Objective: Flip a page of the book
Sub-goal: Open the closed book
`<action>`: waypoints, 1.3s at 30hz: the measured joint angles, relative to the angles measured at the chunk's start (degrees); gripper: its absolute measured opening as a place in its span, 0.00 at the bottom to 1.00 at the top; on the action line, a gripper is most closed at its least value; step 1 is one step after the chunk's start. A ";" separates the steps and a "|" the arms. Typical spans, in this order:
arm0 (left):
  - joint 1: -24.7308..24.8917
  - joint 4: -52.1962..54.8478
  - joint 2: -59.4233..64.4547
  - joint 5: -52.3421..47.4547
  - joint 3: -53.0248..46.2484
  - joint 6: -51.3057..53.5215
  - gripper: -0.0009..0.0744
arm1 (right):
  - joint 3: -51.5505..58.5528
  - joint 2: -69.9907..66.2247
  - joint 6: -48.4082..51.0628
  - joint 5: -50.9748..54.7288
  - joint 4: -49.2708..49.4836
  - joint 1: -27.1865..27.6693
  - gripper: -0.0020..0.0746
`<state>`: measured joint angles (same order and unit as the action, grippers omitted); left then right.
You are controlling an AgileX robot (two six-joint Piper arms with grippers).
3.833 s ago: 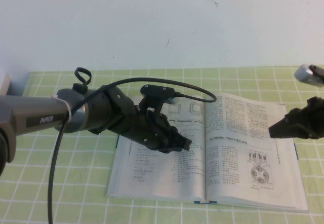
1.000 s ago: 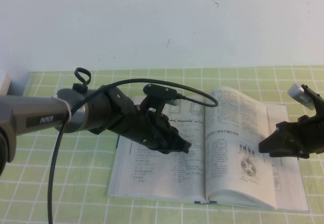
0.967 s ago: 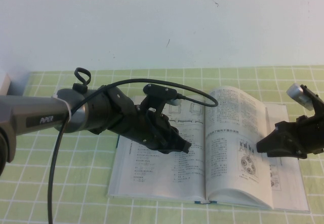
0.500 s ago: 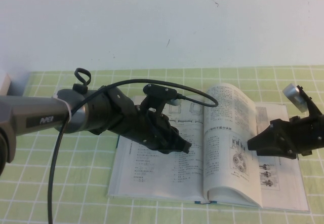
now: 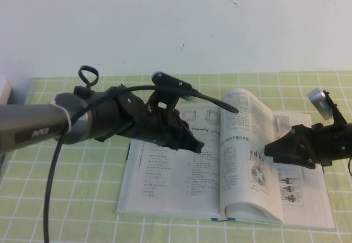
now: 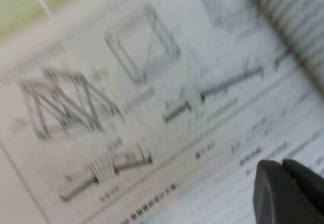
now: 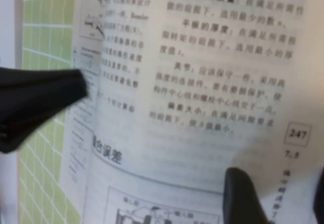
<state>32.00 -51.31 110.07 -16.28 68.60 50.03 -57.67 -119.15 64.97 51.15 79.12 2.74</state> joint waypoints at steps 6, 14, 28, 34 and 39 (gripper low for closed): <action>-0.11 0.13 -6.83 0.84 0.00 1.41 0.01 | 0.00 -1.63 0.31 1.86 1.62 0.00 0.44; 2.99 0.99 -12.29 0.72 0.12 3.77 0.01 | 0.00 -1.77 1.55 2.48 1.96 0.00 0.44; 17.97 16.97 -9.89 -0.76 5.60 1.08 0.01 | 0.00 -2.39 3.10 2.48 1.99 0.00 0.28; 22.76 33.21 -5.88 -2.70 8.72 -12.50 0.01 | 0.00 -2.49 4.41 2.48 1.99 0.00 0.27; 26.25 45.03 -1.30 -6.59 12.60 -22.37 0.01 | 0.00 -2.49 4.48 2.48 1.99 0.00 0.27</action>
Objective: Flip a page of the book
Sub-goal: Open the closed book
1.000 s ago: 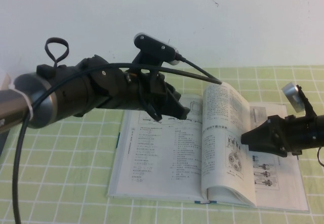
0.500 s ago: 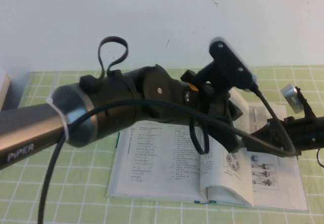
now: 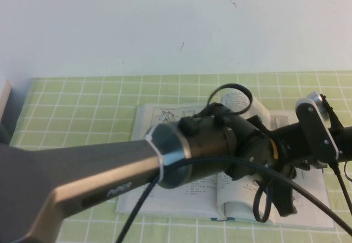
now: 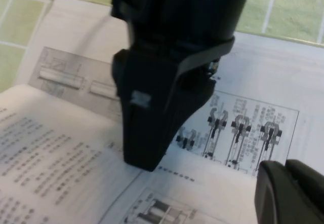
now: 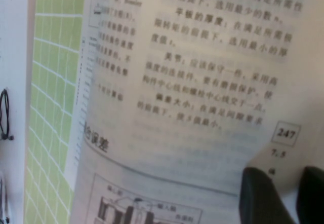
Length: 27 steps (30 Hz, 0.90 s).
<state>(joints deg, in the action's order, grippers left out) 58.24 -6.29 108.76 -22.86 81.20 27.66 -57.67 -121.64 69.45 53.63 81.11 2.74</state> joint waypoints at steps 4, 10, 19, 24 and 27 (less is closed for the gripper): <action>1.62 1.66 3.37 -0.27 1.52 -0.47 0.01 | 0.00 0.00 0.05 0.00 0.00 0.00 0.27; 2.37 2.92 6.82 -1.07 1.52 3.22 0.01 | 0.00 0.00 0.82 0.00 0.00 0.00 0.25; 2.40 3.13 9.45 2.96 1.52 5.72 0.01 | 0.00 0.00 0.95 0.00 0.00 0.00 0.25; 2.40 3.13 11.36 3.33 1.52 5.70 0.01 | 0.00 0.00 1.16 0.00 0.00 0.00 0.25; 2.50 3.13 11.58 3.31 1.98 5.70 0.01 | 0.00 0.00 1.16 0.04 0.00 0.00 0.25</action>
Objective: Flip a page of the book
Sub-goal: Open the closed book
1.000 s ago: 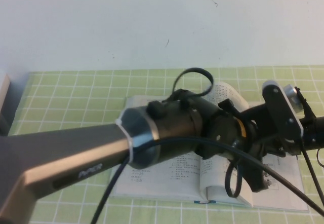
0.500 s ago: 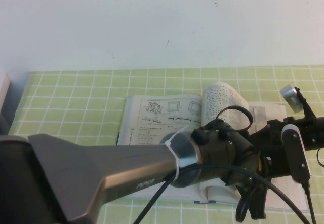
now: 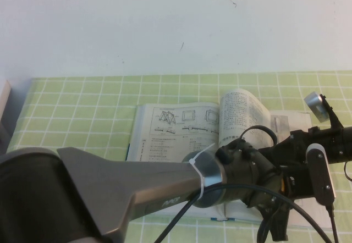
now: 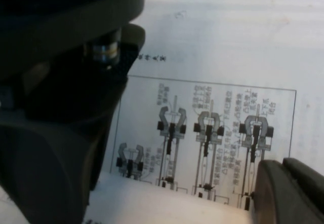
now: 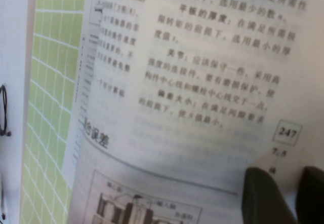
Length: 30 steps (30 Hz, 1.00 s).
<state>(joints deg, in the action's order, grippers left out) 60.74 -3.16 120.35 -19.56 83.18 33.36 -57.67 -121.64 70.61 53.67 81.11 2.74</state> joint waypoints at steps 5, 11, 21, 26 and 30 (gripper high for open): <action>0.00 0.00 0.30 -0.47 0.22 0.53 0.01 | 0.00 0.00 0.08 0.09 0.00 0.00 0.25; 0.00 0.00 0.64 -1.50 0.58 0.78 0.01 | 0.00 0.00 0.22 0.13 0.00 0.00 0.24; 0.00 0.00 0.76 -2.11 0.84 1.18 0.01 | 0.00 -0.12 0.22 1.45 -1.15 0.00 0.24; 0.00 0.00 0.76 -2.11 0.84 0.70 0.01 | 0.00 -0.12 0.32 2.19 -2.71 0.11 0.21; 0.00 0.00 0.76 -2.20 0.94 0.46 0.01 | 0.00 -0.12 0.32 3.28 -4.01 1.42 0.16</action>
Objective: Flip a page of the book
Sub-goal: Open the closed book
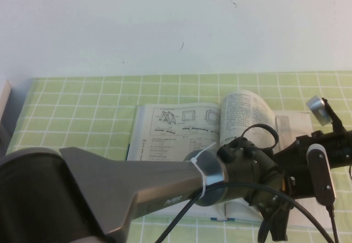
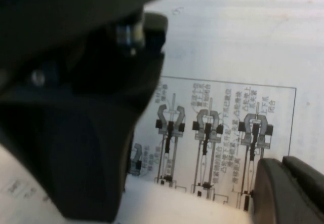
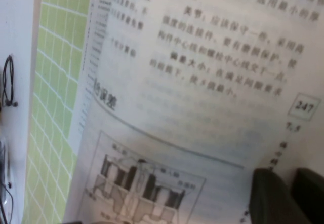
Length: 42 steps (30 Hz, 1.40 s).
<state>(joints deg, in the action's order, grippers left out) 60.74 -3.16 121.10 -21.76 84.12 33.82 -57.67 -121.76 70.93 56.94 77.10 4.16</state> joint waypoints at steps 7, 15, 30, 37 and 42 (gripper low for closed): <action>0.00 0.00 0.09 -0.24 0.12 -0.03 0.01 | 0.00 0.00 -1.01 2.19 -0.49 4.30 0.05; 0.00 0.00 0.09 -0.24 0.21 -0.03 0.01 | 0.00 0.23 -1.22 0.67 -2.49 6.41 0.02; -0.10 0.05 0.09 -0.34 0.21 -0.60 0.01 | 0.00 1.52 -1.56 -6.59 -6.27 4.57 0.02; 0.23 14.67 0.23 -4.08 2.00 -21.21 0.01 | 0.00 1.52 -1.56 -6.71 -6.29 4.43 0.02; 0.24 31.95 0.72 -11.84 4.63 -37.92 0.01 | 0.00 1.62 -1.56 -6.71 -6.38 4.43 0.02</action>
<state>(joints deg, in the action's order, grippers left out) 60.98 28.80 121.83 -33.60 88.75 -4.10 -57.67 -120.14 69.37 50.23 70.71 8.59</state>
